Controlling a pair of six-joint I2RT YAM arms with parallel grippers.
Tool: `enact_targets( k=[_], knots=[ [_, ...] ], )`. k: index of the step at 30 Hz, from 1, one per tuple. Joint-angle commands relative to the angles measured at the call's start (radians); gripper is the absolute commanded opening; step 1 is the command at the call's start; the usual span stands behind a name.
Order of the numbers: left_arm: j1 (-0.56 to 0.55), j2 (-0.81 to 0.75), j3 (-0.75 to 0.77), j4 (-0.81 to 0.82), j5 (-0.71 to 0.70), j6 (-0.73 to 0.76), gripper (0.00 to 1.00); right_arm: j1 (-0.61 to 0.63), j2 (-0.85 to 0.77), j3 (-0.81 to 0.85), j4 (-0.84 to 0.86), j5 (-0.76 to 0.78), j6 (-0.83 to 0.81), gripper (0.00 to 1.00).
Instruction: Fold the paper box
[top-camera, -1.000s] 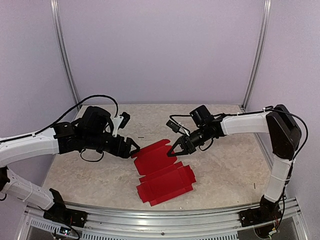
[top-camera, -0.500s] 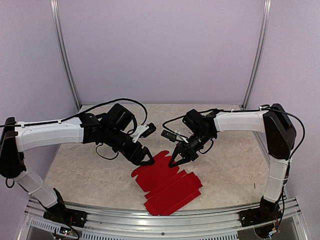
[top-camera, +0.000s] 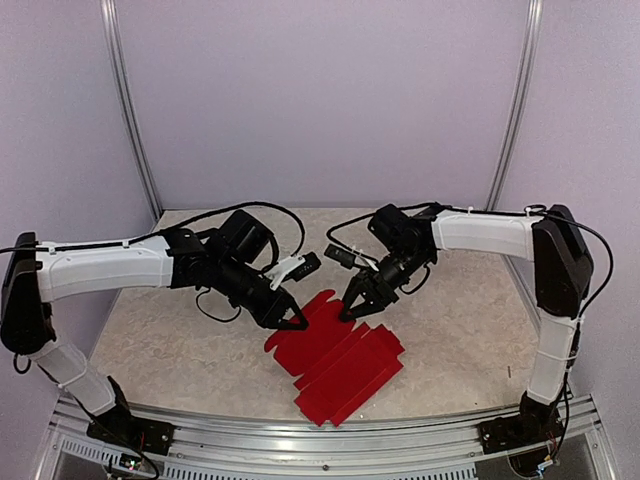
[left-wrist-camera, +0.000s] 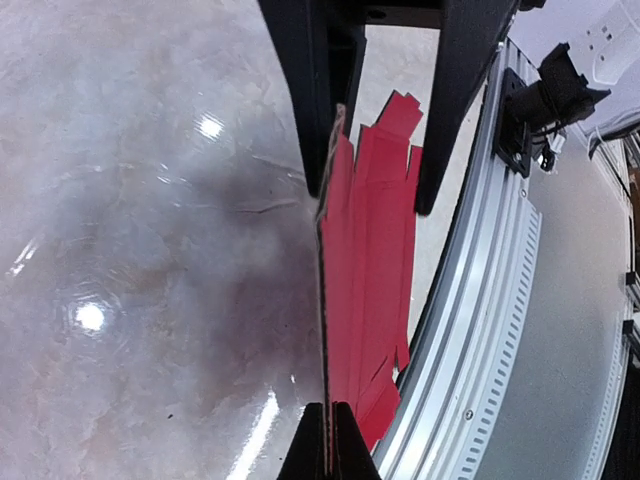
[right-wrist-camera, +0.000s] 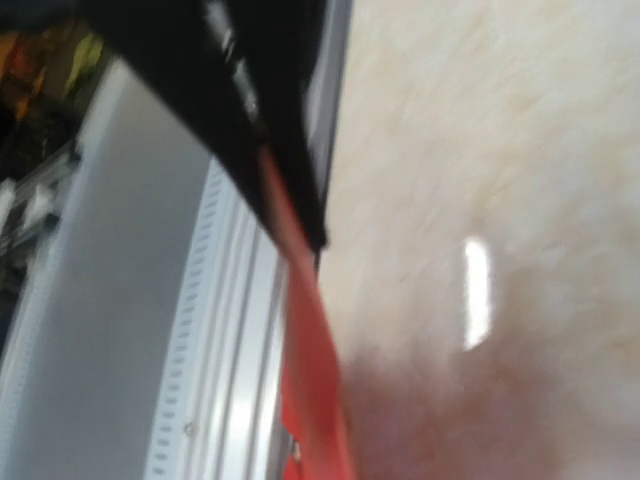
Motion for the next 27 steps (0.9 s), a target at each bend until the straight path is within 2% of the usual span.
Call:
enact_targets(
  k=[1,6,9,11,13,15,18,22,27],
  knots=[
    [0.084,-0.125,-0.046,0.085,-0.085,-0.037,0.00,-0.137,-0.035,0.075,-0.013,-0.063,0.058,0.35],
    [0.191,-0.276,-0.164,0.228,-0.093,-0.161,0.00,-0.256,-0.137,0.006,0.160,-0.053,0.172,0.43],
    [0.202,-0.319,-0.229,0.321,-0.123,-0.272,0.00,-0.287,-0.240,-0.134,0.409,-0.005,0.311,0.50],
    [0.191,-0.333,-0.288,0.405,-0.170,-0.381,0.00,-0.290,-0.324,-0.267,0.623,0.060,0.472,0.58],
    [0.163,-0.349,-0.373,0.548,-0.206,-0.494,0.00,-0.291,-0.354,-0.376,0.795,0.102,0.588,0.62],
    [0.116,-0.374,-0.447,0.681,-0.269,-0.592,0.00,-0.288,-0.342,-0.398,0.855,0.129,0.632,0.62],
    [0.044,-0.397,-0.516,0.794,-0.399,-0.684,0.00,-0.288,-0.302,-0.407,0.887,0.132,0.671,0.63],
    [-0.020,-0.434,-0.576,0.851,-0.562,-0.779,0.00,-0.282,-0.278,-0.422,0.889,0.139,0.683,0.64],
    [-0.064,-0.483,-0.665,0.927,-0.677,-0.877,0.00,-0.278,-0.285,-0.454,0.887,0.172,0.686,0.65]
  ],
)
